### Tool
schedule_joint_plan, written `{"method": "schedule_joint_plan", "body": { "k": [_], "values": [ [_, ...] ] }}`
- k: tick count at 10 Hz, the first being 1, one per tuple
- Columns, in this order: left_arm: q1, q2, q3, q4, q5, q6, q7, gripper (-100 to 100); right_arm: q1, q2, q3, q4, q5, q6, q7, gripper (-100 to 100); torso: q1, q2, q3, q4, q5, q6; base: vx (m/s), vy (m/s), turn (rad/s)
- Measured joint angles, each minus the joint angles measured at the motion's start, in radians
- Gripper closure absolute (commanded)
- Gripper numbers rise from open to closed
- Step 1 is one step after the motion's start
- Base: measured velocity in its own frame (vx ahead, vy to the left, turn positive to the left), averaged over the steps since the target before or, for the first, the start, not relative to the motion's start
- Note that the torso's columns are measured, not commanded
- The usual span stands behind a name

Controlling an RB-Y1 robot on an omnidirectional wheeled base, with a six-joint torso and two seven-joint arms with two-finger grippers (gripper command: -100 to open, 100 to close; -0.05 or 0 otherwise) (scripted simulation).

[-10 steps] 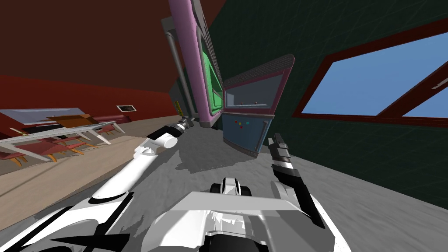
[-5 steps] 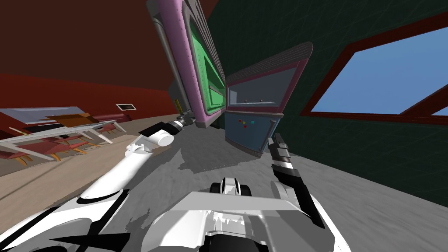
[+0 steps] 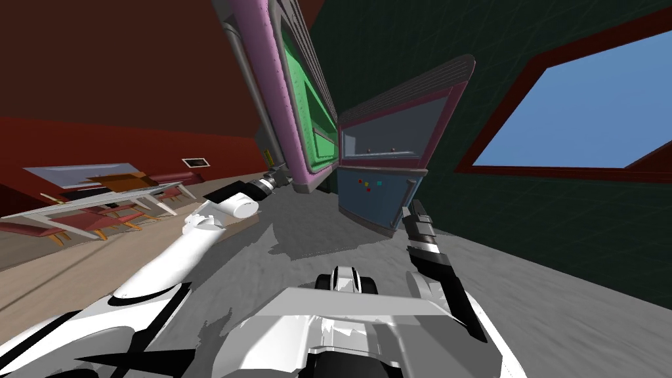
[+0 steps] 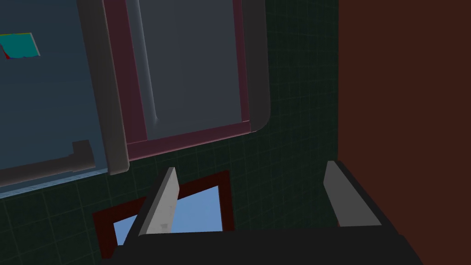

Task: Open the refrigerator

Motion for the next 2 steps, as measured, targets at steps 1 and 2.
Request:
{"method": "schedule_joint_plan", "body": {
  "k": [1,2],
  "values": [
    [0.000,0.000,0.000,0.000,0.000,0.000,0.000,0,0.000,0.000,0.000,0.000,0.000,0.000,0.000,0,-0.001,-0.001,-0.001,0.000,0.000,0.000,0.000,0.000,0.000],
    [0.000,0.000,0.000,0.000,0.000,0.000,0.000,0,0.000,0.000,0.000,0.000,0.000,0.000,0.000,0,-0.001,-0.001,-0.001,0.000,-0.001,0.000,0.000,0.000,0.000]
  ]
}}
